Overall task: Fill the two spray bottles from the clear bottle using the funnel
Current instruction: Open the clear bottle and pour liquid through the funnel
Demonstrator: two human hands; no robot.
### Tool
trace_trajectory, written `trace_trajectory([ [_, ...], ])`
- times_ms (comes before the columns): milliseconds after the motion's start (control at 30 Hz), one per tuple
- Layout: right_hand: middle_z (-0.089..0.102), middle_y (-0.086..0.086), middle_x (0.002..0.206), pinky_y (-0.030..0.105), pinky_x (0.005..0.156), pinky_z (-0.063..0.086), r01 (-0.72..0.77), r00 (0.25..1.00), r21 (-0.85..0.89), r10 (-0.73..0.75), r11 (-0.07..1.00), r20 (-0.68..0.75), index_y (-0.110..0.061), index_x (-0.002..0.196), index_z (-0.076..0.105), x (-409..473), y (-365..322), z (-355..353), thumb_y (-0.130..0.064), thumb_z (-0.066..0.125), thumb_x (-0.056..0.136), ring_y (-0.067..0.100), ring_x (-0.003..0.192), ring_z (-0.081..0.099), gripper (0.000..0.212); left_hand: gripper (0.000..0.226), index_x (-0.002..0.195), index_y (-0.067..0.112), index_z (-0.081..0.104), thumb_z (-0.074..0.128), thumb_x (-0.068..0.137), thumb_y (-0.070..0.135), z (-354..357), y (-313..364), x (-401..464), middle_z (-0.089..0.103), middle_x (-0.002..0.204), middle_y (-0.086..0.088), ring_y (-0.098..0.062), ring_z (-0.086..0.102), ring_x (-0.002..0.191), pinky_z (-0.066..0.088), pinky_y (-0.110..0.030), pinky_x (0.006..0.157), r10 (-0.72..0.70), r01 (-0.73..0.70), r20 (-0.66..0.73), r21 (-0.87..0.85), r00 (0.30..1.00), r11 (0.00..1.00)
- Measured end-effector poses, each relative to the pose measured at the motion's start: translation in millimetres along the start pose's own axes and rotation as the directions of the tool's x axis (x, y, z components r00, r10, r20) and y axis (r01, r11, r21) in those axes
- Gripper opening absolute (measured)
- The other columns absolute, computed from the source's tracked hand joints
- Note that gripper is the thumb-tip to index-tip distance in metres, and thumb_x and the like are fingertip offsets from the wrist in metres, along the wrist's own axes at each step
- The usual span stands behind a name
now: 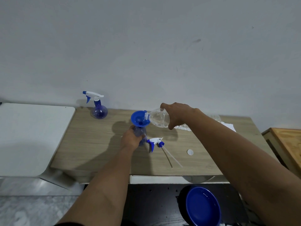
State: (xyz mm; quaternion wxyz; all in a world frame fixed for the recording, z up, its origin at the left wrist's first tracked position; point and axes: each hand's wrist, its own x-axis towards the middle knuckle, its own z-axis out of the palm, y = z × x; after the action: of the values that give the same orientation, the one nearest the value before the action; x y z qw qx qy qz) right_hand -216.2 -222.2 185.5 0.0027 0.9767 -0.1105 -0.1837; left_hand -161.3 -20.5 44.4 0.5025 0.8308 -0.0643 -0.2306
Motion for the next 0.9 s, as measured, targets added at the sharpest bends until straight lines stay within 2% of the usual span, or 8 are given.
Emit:
trace_trajectory([
  [100, 0.056, -0.003, 0.102, 0.037, 0.073, 0.051, -0.002, 1.0, -0.005, 0.002, 1.0, -0.001, -0.032, 0.144, 0.036, 0.3, 0.6, 0.0, -0.033, 0.089, 0.069, 0.025, 0.097, 0.061, 0.091, 0.008, 0.089, 0.032, 0.057, 0.064, 0.092, 0.036, -0.3, 1.5, -2.1, 0.063, 0.058, 0.013, 0.012, 0.056, 0.043, 0.039, -0.016, 0.05, -0.009, 0.009, -0.001, -0.01, 1.0, 1.0],
  [233, 0.056, -0.003, 0.102, 0.039, 0.077, 0.055, -0.011, 1.0, -0.017, 0.011, 1.0, 0.003, -0.033, 0.143, 0.036, 0.6, 0.7, 0.0, -0.034, 0.089, 0.068, 0.026, 0.097, 0.062, 0.092, 0.009, 0.087, 0.029, 0.057, 0.065, 0.092, 0.028, -0.9, 5.4, -4.4, 0.064, 0.063, 0.01, 0.011, 0.056, 0.042, 0.037, -0.005, 0.039, -0.012, 0.013, 0.021, -0.062, 1.0, 0.998],
  [367, 0.057, -0.002, 0.103, 0.038, 0.075, 0.054, -0.009, 1.0, -0.021, 0.009, 1.0, 0.006, -0.033, 0.143, 0.037, 1.1, 1.5, -0.7, -0.034, 0.089, 0.069, 0.026, 0.097, 0.062, 0.091, 0.008, 0.088, 0.029, 0.058, 0.065, 0.093, 0.031, -2.4, 6.6, -6.7, 0.063, 0.056, 0.013, 0.011, 0.056, 0.042, 0.039, -0.009, 0.044, 0.007, -0.007, 0.014, -0.048, 1.0, 0.999],
  [600, 0.057, -0.002, 0.104, 0.039, 0.077, 0.055, -0.018, 1.0, -0.022, 0.018, 1.0, 0.01, -0.033, 0.143, 0.037, 1.9, 0.4, -1.7, -0.033, 0.089, 0.068, 0.026, 0.097, 0.063, 0.091, 0.004, 0.095, 0.027, 0.057, 0.06, 0.093, 0.028, -3.2, 7.8, -7.0, 0.063, 0.064, 0.009, 0.01, 0.055, 0.04, 0.035, -0.008, 0.037, 0.005, -0.005, 0.007, 0.029, 1.0, 1.0],
  [733, 0.058, -0.001, 0.107, 0.04, 0.079, 0.056, -0.014, 1.0, -0.025, 0.014, 1.0, 0.009, -0.033, 0.143, 0.037, 2.3, 0.3, -1.9, -0.033, 0.089, 0.069, 0.027, 0.099, 0.063, 0.091, 0.007, 0.095, 0.027, 0.058, 0.062, 0.091, 0.032, -2.7, 6.6, -4.7, 0.065, 0.066, 0.009, 0.001, 0.06, 0.046, 0.041, -0.017, 0.047, -0.004, 0.003, 0.005, 0.06, 1.0, 0.998],
  [800, 0.057, -0.002, 0.105, 0.037, 0.075, 0.053, -0.01, 1.0, -0.022, 0.01, 1.0, 0.007, -0.033, 0.143, 0.037, 2.5, 0.2, -1.7, -0.033, 0.089, 0.069, 0.026, 0.099, 0.062, 0.091, 0.005, 0.093, 0.027, 0.057, 0.06, 0.094, 0.03, -3.4, 7.8, -5.6, 0.062, 0.065, 0.01, 0.001, 0.058, 0.043, 0.039, -0.014, 0.042, -0.004, 0.004, 0.008, 0.05, 1.0, 0.999],
  [900, 0.056, -0.002, 0.103, 0.036, 0.072, 0.05, 0.0, 1.0, -0.018, 0.0, 1.0, 0.007, -0.031, 0.144, 0.037, 2.6, 0.3, -1.0, -0.032, 0.089, 0.07, 0.025, 0.098, 0.061, 0.091, 0.009, 0.099, 0.024, 0.059, 0.056, 0.098, 0.033, -2.1, 6.7, -4.8, 0.061, 0.065, 0.011, 0.001, 0.057, 0.043, 0.038, -0.014, 0.041, 0.01, -0.01, -0.002, 0.069, 1.0, 0.998],
])
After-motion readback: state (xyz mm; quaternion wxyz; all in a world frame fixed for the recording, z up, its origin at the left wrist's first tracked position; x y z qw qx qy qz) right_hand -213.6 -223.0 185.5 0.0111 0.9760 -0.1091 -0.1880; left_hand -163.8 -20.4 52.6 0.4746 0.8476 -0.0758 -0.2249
